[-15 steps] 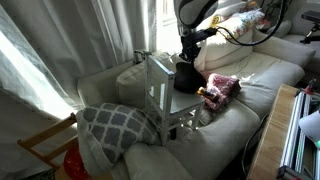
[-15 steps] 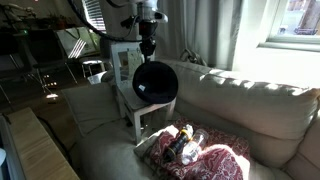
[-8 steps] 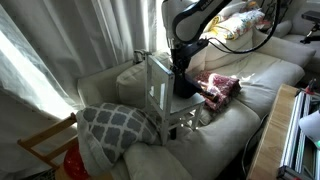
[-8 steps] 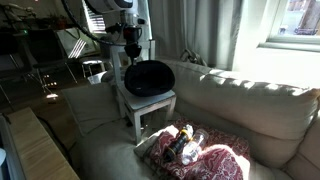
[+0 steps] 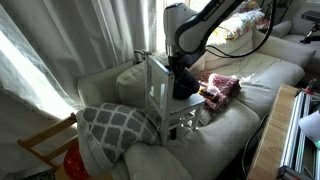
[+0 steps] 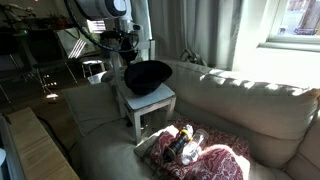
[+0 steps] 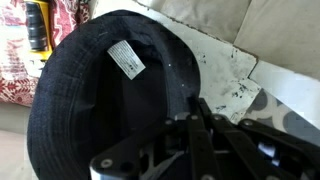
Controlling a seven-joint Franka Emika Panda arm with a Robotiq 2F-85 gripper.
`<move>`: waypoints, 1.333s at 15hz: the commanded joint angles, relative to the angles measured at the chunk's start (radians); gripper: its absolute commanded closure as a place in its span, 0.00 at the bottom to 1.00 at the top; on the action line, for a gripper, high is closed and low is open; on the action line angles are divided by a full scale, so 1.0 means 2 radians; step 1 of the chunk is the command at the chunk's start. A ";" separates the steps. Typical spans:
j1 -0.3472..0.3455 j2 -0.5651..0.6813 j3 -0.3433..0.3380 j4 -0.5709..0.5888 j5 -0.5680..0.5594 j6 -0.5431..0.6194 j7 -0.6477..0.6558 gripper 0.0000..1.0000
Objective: Put the hat on the chair upside down
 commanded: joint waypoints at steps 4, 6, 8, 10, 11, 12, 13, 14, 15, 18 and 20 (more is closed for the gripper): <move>-0.025 -0.007 0.017 -0.021 0.033 0.029 -0.071 0.99; -0.029 -0.010 0.018 -0.021 0.040 0.027 -0.081 0.70; -0.034 -0.013 0.022 -0.020 0.050 0.026 -0.094 0.58; -0.037 -0.016 0.025 -0.020 0.057 0.024 -0.104 0.43; -0.040 -0.017 0.026 -0.021 0.061 0.024 -0.109 0.34; -0.041 -0.017 0.026 -0.021 0.063 0.023 -0.112 0.27; -0.042 -0.018 0.027 -0.021 0.066 0.024 -0.117 0.21; -0.043 -0.018 0.027 -0.021 0.066 0.023 -0.118 0.12; -0.044 -0.019 0.026 -0.022 0.065 0.024 -0.120 0.05; -0.049 -0.033 0.013 -0.025 0.050 0.019 -0.123 0.00; -0.061 -0.050 0.008 -0.031 0.051 0.014 -0.139 0.00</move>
